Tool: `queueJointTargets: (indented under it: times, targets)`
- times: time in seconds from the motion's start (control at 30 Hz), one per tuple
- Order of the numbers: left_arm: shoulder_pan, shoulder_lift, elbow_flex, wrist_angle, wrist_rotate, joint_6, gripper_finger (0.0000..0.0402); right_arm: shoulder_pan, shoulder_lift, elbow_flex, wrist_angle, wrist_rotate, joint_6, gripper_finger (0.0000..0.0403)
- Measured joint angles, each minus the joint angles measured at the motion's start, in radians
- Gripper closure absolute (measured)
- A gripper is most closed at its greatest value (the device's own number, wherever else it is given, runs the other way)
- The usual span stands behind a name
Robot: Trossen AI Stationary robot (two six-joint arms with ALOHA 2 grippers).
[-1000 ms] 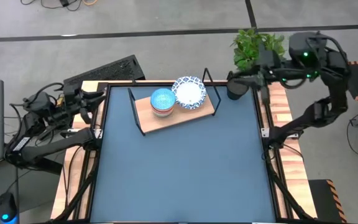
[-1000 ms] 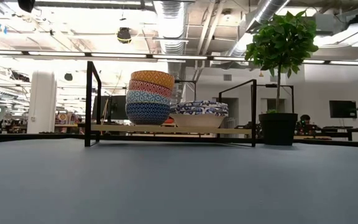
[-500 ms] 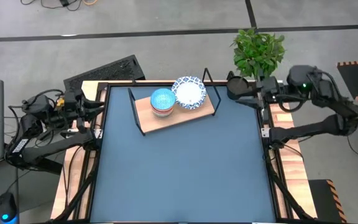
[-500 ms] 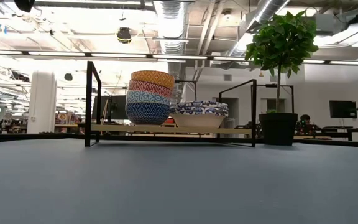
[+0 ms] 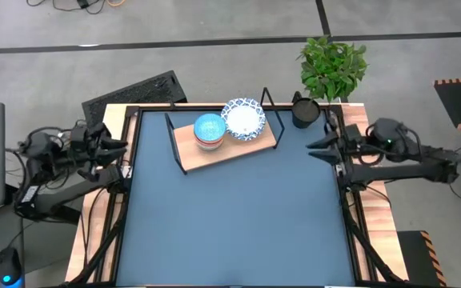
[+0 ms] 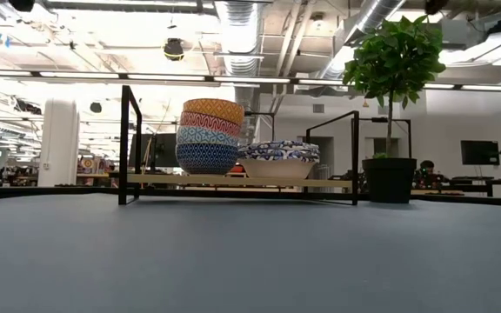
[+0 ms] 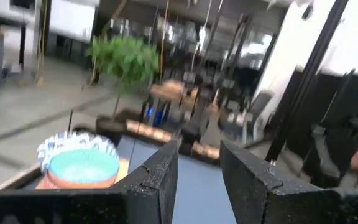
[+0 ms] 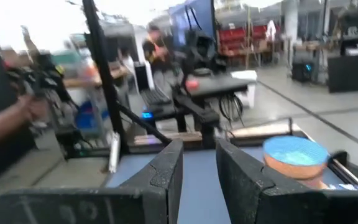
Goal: Place and stack bowls onto a shelf
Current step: Return to Home Position
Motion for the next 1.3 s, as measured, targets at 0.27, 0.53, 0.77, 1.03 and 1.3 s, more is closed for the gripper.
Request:
queueJointTargets:
  times: [0.27, 0.53, 0.77, 1.03, 1.3]
  targets:
    - [0.003, -0.033, -0.219, 0.220, 0.110, -0.076, 0.0295, 0.023, -0.214, -0.188, 0.114, 0.001, 0.075, 0.0280]
    - [-0.034, -0.058, -0.430, 0.559, 0.183, -0.168, 0.0295, 0.026, -0.405, -0.424, 0.274, 0.001, 0.138, 0.0280]
    - [-0.119, -0.080, -0.510, 0.544, 0.155, -0.148, 0.0295, 0.028, -0.465, -0.588, 0.393, 0.001, 0.240, 0.0280]
    - [-0.255, -0.080, -0.650, 0.728, 0.096, -0.148, 0.0295, 0.055, -0.458, -0.650, 0.485, 0.001, 0.230, 0.0280]
    - [-0.418, -0.079, -0.765, 0.749, -0.033, -0.096, 0.0295, 0.109, -0.454, -0.652, 0.458, 0.001, 0.165, 0.0280]
